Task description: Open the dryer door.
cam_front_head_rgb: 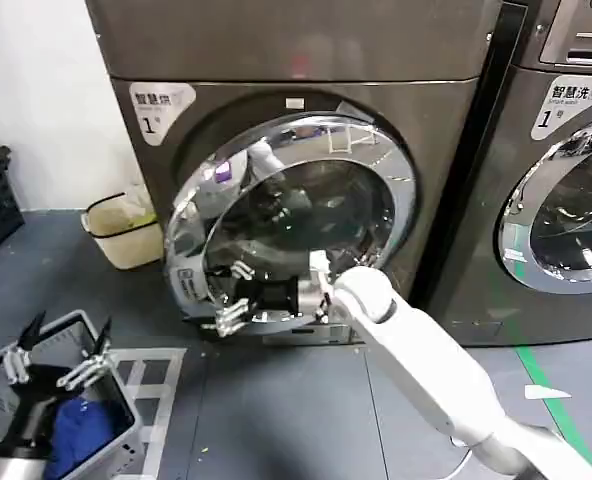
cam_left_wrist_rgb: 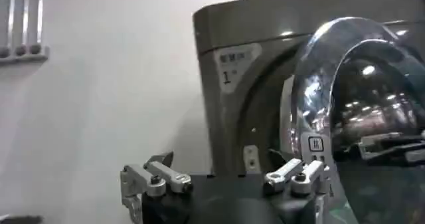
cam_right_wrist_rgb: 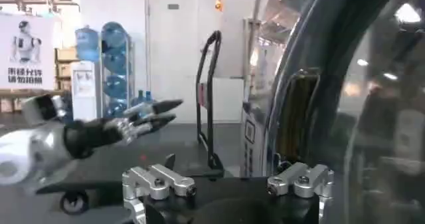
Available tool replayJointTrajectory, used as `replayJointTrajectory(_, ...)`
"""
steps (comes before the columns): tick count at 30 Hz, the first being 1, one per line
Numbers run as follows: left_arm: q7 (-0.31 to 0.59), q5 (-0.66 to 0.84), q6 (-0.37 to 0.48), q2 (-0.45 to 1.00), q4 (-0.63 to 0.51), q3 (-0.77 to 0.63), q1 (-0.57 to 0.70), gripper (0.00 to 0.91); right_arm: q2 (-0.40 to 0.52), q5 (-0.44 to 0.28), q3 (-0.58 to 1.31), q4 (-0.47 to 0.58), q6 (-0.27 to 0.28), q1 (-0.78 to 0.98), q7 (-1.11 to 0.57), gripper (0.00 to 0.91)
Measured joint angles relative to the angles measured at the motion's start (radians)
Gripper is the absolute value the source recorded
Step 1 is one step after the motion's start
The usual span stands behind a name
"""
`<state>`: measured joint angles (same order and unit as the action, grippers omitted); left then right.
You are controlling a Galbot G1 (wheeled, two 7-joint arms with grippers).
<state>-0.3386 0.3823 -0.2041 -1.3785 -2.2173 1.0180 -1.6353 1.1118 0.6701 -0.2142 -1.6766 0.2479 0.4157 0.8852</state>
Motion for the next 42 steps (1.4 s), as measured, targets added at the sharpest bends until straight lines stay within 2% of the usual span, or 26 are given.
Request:
replayJointTrajectory(13, -0.015, 0.019, 0.021, 0.118, 0.033, -0.067, 0.08, 0.907, -0.145, -0.003, 0.021, -0.132, -0.023, 0.058, 0.063, 0.907)
replayJointTrajectory(23, -0.08, 0.023, 0.006, 0.243, 0.068, -0.187, 0.144, 0.907, -0.256, -0.086, 0.081, -0.221, -0.064, 0.135, 0.136, 0.907)
replayJointTrajectory(28, -0.105, 0.033, -0.003, 0.31, 0.085, -0.27, 0.183, 0.907, -0.313, -0.086, 0.144, -0.266, -0.07, 0.214, 0.135, 0.907)
replayJointTrajectory(36, -0.137, 0.065, -0.017, 0.408, 0.108, -0.399, 0.259, 0.907, -0.4, -0.022, 0.4, -0.324, -0.101, 0.461, 0.031, 0.907)
replayJointTrajectory(42, -0.141, 0.085, -0.022, 0.463, 0.116, -0.467, 0.317, 0.907, -0.398, 0.051, 0.685, -0.353, -0.114, 0.692, -0.043, 0.907)
